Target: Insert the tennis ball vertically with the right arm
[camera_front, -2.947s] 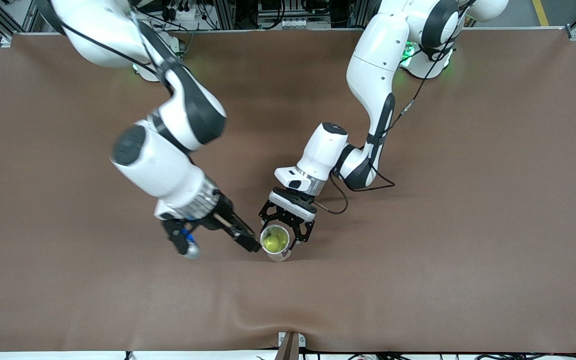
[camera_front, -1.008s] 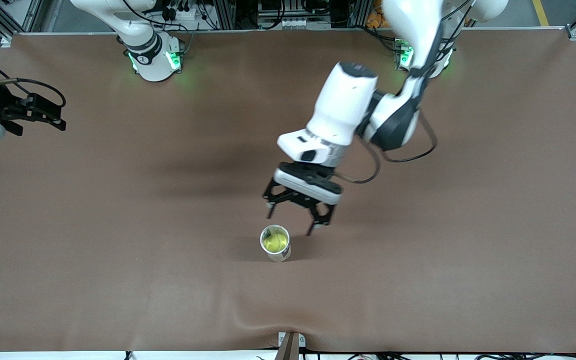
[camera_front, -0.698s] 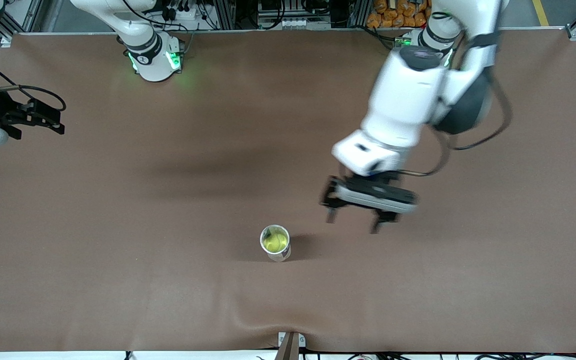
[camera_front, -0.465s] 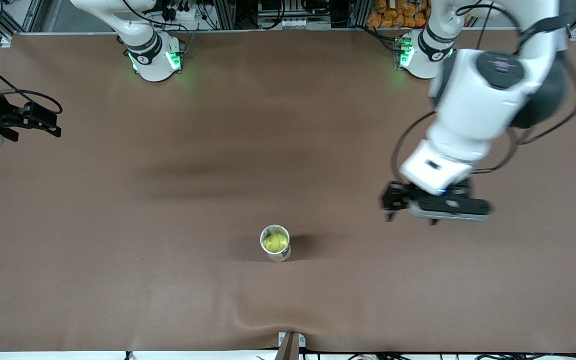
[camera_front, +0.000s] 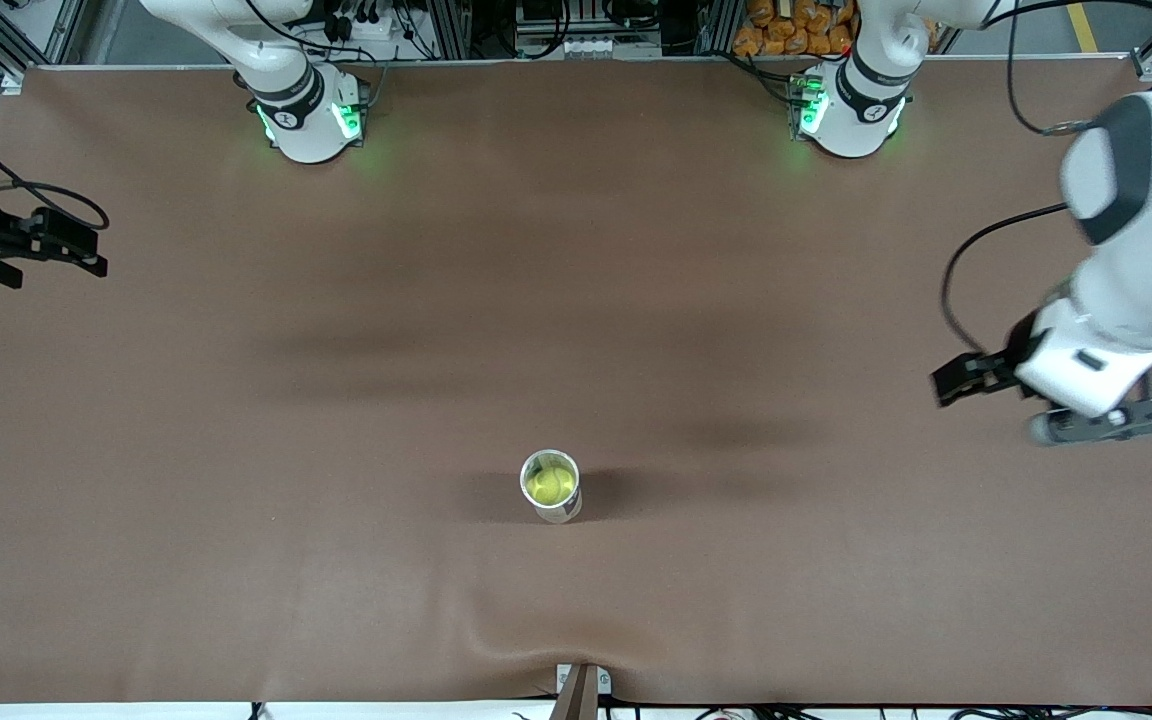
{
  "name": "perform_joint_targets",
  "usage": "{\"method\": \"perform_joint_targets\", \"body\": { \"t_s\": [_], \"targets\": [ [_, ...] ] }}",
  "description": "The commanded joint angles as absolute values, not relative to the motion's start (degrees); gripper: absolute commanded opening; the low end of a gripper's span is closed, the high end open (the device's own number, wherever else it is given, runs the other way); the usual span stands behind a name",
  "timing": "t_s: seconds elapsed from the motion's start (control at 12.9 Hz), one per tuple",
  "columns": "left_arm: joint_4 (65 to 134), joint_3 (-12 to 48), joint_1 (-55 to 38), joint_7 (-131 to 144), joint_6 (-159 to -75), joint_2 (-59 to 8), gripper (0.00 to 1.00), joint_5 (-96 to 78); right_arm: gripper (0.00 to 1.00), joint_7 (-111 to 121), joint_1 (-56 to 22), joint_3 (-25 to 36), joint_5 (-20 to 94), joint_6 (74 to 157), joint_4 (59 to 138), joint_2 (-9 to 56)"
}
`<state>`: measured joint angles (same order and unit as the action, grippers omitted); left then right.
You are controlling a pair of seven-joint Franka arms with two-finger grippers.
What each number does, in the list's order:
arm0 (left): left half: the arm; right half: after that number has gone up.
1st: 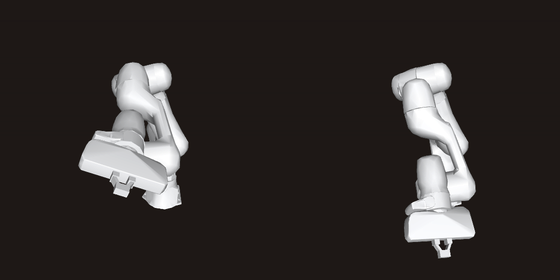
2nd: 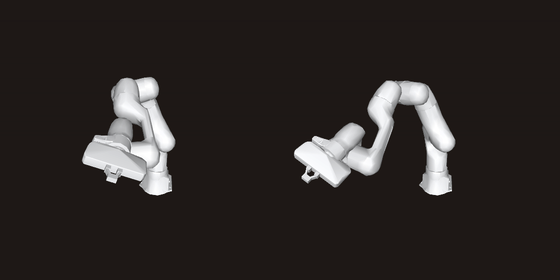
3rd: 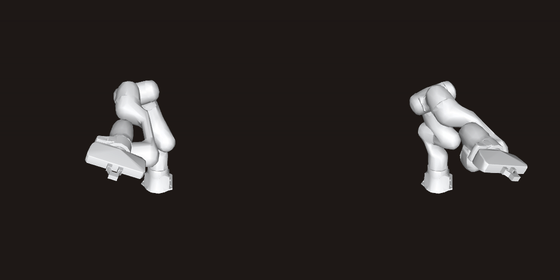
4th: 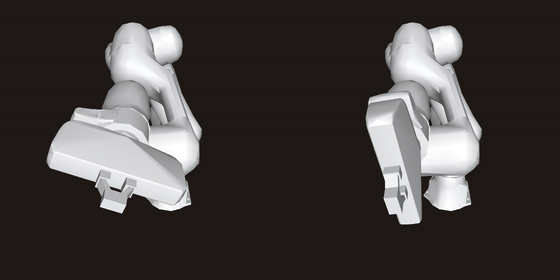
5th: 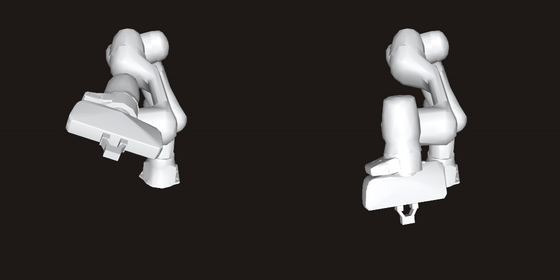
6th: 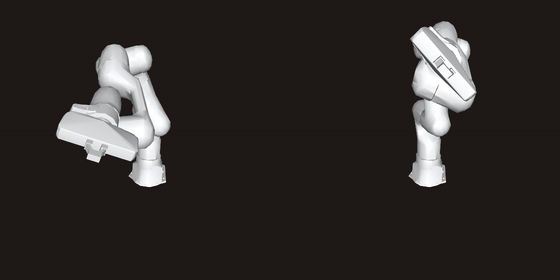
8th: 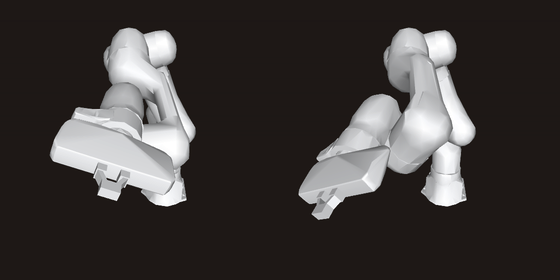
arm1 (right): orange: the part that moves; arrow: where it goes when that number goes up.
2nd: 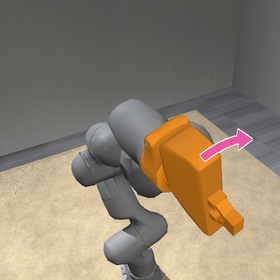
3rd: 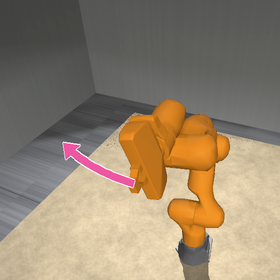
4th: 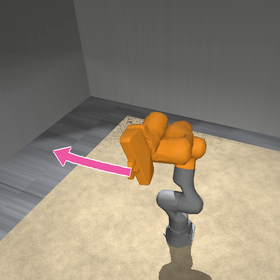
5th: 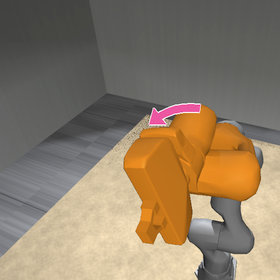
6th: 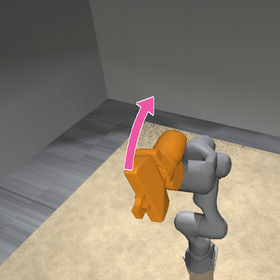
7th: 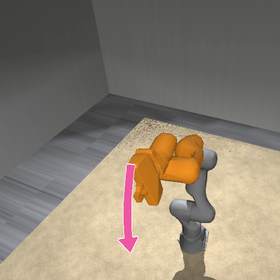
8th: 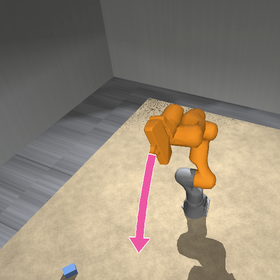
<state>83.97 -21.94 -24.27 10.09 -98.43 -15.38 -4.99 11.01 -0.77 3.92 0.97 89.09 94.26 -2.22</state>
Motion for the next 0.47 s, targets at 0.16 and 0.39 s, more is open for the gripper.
{"method": "perform_joint_targets", "body": {
  "t_s": [0.16,0.39],
  "targets": [
    [86.7,-20.8,-18.2,9.1,-88.6,-8.6,1.0,-4.5,1.0,7.4,-2.3,2.6,1.1,82.5,88.2,-3.7],
    [87.0,-21.1,-15.8,6.0,-86.8,-6.8,1.0,-3.7,1.0,4.9,-2.2,1.0,1.1,81.3,87.6,-3.7]
  ]
}}
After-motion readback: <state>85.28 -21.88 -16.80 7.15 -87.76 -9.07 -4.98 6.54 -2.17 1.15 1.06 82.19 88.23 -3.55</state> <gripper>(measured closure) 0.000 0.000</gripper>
